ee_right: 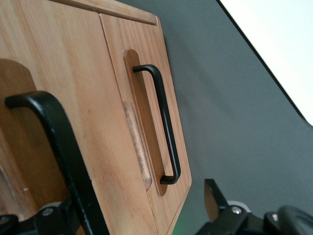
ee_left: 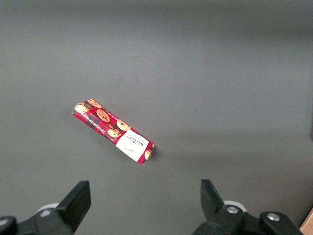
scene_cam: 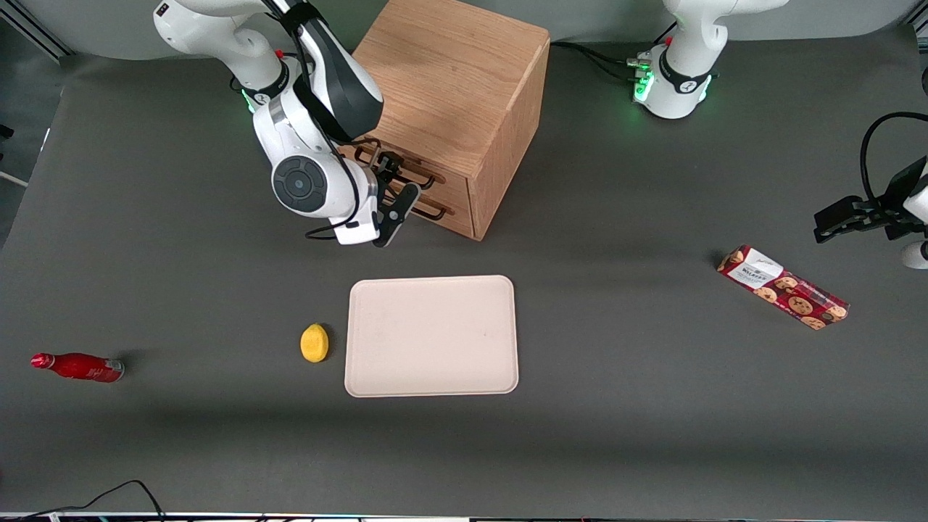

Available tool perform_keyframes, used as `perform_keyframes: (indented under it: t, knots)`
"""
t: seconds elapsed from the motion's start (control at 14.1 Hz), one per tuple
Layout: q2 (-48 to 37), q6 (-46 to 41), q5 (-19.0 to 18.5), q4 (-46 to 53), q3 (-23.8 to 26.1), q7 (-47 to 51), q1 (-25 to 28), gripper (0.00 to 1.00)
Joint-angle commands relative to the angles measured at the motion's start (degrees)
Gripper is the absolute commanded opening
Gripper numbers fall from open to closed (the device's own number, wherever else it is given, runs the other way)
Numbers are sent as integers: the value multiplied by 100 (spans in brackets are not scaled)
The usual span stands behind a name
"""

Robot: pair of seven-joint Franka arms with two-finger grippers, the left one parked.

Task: Open upper drawer

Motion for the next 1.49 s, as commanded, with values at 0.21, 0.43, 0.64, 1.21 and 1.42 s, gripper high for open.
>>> perform_keyframes:
  t: [0.21, 0.43, 0.64, 1.21, 1.42]
  knots:
    - [122, 131, 133, 16, -16, -274, -87, 100]
    - [228, 209, 142, 86, -16, -459, -167, 100]
    - [350, 227, 151, 244, -16, -459, -246, 100]
    - [509, 210, 212, 605, -25, -793, -491, 100]
    - [675, 201, 300, 798, -25, -1004, -641, 100]
